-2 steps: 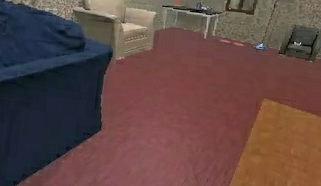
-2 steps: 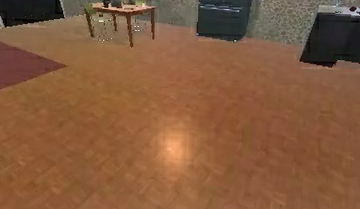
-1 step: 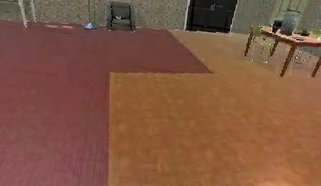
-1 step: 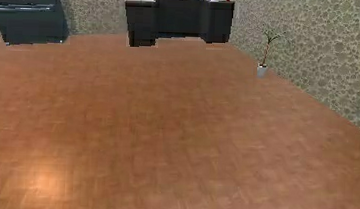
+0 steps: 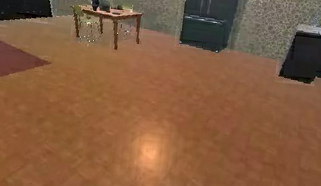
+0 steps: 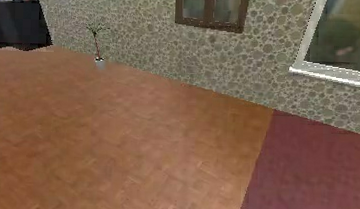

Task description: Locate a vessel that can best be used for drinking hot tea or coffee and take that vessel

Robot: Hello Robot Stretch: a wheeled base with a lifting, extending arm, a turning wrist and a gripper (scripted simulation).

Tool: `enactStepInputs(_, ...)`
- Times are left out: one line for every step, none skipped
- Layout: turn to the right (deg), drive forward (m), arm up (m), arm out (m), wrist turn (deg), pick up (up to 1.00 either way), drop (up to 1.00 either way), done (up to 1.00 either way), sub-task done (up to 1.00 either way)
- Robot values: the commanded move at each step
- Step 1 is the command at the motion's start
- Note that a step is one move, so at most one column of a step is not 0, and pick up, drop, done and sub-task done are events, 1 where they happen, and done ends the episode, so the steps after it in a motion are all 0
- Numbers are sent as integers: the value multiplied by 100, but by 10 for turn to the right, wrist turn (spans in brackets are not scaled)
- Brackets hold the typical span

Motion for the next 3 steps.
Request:
enactStepInputs(450, 0, 0, 0, 0, 0, 0, 0, 0)
enactStepInputs(0, 100, 0, 0, 0, 0, 0, 0, 0)
enactStepInputs(30, 0, 0, 0, 0, 0, 0, 0, 0)
